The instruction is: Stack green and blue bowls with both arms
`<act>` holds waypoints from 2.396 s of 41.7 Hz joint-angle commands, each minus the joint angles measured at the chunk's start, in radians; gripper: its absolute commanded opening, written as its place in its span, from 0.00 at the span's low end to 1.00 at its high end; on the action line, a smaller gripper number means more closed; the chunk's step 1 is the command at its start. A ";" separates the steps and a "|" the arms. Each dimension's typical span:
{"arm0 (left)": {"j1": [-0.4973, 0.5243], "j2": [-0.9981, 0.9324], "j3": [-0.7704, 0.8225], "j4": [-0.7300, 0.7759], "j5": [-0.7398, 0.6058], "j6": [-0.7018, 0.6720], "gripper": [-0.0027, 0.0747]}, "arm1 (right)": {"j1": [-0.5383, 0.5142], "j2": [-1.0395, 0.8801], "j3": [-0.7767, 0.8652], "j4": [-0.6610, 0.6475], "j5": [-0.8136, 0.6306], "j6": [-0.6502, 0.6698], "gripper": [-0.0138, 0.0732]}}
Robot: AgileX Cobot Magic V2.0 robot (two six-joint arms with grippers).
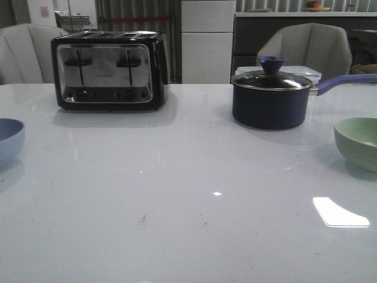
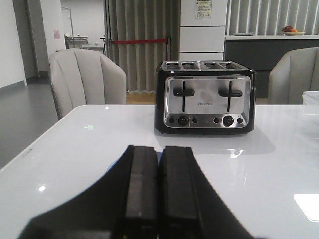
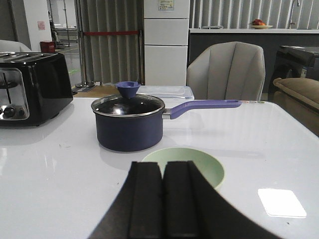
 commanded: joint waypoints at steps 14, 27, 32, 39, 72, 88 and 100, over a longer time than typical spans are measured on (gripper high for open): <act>-0.004 -0.021 0.002 -0.008 -0.083 -0.008 0.15 | -0.004 -0.020 -0.009 -0.010 -0.097 0.000 0.24; -0.004 -0.021 0.002 -0.008 -0.085 -0.008 0.15 | -0.004 -0.020 -0.009 -0.010 -0.097 0.000 0.24; -0.004 -0.021 0.002 -0.008 -0.085 -0.008 0.15 | -0.004 -0.020 -0.009 -0.010 -0.113 0.000 0.24; -0.004 -0.021 -0.044 -0.064 -0.124 -0.008 0.15 | -0.004 -0.020 -0.068 -0.010 -0.058 0.000 0.24; -0.004 0.323 -0.738 -0.061 0.493 -0.005 0.15 | -0.004 0.365 -0.745 -0.044 0.592 -0.005 0.24; -0.004 0.451 -0.736 -0.061 0.744 -0.005 0.15 | -0.004 0.533 -0.739 -0.044 0.810 -0.005 0.24; -0.004 0.468 -0.736 -0.061 0.737 -0.005 0.15 | -0.004 0.557 -0.698 -0.044 0.836 -0.005 0.24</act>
